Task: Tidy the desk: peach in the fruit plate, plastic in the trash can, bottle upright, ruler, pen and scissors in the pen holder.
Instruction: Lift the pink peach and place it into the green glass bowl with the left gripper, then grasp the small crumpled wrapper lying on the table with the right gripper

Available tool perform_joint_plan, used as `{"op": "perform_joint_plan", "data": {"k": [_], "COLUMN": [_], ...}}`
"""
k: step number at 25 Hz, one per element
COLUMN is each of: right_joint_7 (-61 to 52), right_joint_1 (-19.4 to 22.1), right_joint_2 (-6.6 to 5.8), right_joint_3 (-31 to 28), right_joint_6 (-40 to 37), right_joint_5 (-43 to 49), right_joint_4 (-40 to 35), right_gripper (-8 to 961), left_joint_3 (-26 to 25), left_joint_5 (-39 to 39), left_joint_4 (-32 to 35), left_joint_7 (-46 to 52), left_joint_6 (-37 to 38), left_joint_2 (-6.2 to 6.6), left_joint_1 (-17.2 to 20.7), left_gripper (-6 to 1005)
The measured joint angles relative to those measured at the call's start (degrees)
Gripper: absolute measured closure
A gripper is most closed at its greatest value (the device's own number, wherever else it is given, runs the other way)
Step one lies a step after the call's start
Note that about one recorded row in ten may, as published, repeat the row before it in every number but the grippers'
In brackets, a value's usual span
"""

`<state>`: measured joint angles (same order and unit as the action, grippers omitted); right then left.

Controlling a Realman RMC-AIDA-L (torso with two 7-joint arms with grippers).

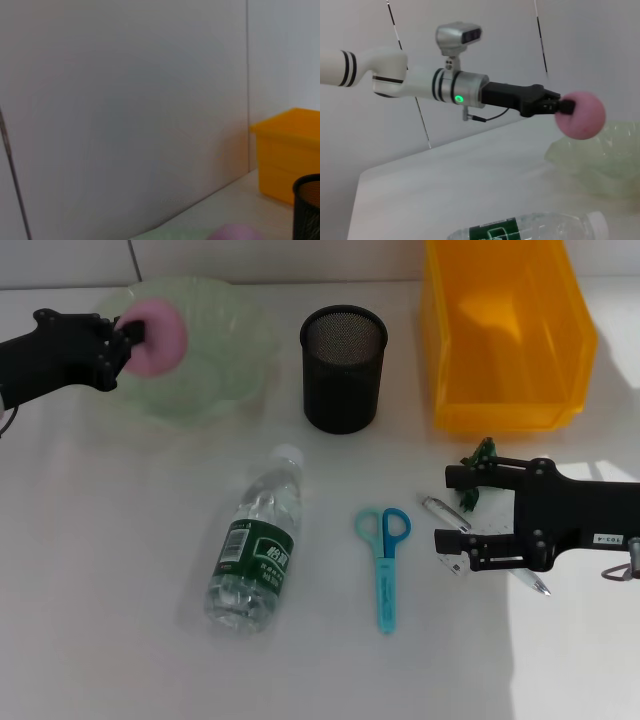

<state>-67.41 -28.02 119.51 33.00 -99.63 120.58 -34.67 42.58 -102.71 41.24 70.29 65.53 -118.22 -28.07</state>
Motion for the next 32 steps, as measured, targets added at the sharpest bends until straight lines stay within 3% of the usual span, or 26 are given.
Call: {"op": "perform_joint_plan", "data": {"k": [5, 9, 16, 17, 18, 19, 22, 23, 24, 25, 27, 28, 29, 30, 32], "right_joint_7": [0.0, 0.0, -0.5, -1.1, -4.4, -4.4, -18.9, -33.0, -33.0, -46.4, -51.6, -64.5, -64.5, -74.7, -78.8], "right_joint_1": [0.2, 0.2, 0.7, 0.8, 1.2, 1.2, 2.0, 1.8, 1.8, 1.3, 0.9, -0.5, -0.5, -2.7, -3.9], "right_joint_2": [0.02, 0.01, -0.20, -0.25, -0.35, -0.35, -0.42, -0.42, -0.42, -0.38, -0.34, -0.24, -0.24, -0.29, -0.32], "right_joint_3": [-0.2, -0.1, -0.6, -0.7, -1.2, -1.2, -1.7, -1.4, -1.4, -0.1, 0.9, 4.2, 4.2, 7.5, 9.4], "right_joint_6": [-0.4, -0.9, -4.1, -5.8, -8.6, -8.6, -10.7, -11.1, -11.1, -11.0, -10.9, -9.6, -9.6, -8.8, -8.7], "right_joint_5": [-0.4, -1.0, -4.5, -5.4, -7.2, -7.2, -10.1, -10.3, -10.3, -7.8, -5.7, 0.2, 0.2, 4.4, 5.9], "right_joint_4": [0.1, 0.1, -0.3, -0.8, -3.2, -3.2, -14.3, -23.6, -23.6, -33.5, -37.9, -45.4, -45.4, -48.7, -49.4], "right_gripper": [116, 117, 119, 119, 119, 120, 120, 121, 121, 121, 122, 122, 122, 122, 123], "left_joint_3": [2.6, 4.8, 4.7, 4.5, 4.0, 4.0, 3.4, 3.1, 3.1, 3.1, 3.1, 3.1, 3.1, 3.1, 3.0], "left_joint_5": [0.1, 0.4, 3.3, 3.4, 3.4, 3.4, 3.7, 3.8, 3.8, 3.8, 3.7, 3.8, 3.8, 3.8, 3.9], "left_joint_4": [-2.2, -2.6, -2.1, -1.9, -1.4, -1.4, -1.1, -1.1, -1.1, -1.2, -1.4, -1.8, -1.8, -1.9, -2.0], "left_joint_7": [0.7, 2.5, 2.0, 2.0, 1.1, 1.1, -1.7, -3.4, -3.4, -4.4, -5.6, -7.8, -7.8, -8.6, -10.5], "left_joint_6": [-10.4, -13.8, -8.5, -6.2, 1.6, 1.6, 13.5, 19.6, 19.6, 22.1, 25.0, 27.2, 27.2, 27.6, 28.1], "left_joint_2": [-0.58, -0.58, -0.24, -0.13, 0.34, 0.34, 1.26, 1.85, 1.85, 2.05, 2.16, 2.21, 2.21, 2.15, 1.91], "left_joint_1": [-2.3, -2.6, -1.2, -0.9, 0.1, 0.1, 1.5, 2.7, 2.7, 3.6, 5.2, 6.9, 6.9, 7.6, 9.2], "left_gripper": [938, 841, 519, 485, 450, 415, 310, 275, 239, 204, 133, 133, 134, 134, 135]}}
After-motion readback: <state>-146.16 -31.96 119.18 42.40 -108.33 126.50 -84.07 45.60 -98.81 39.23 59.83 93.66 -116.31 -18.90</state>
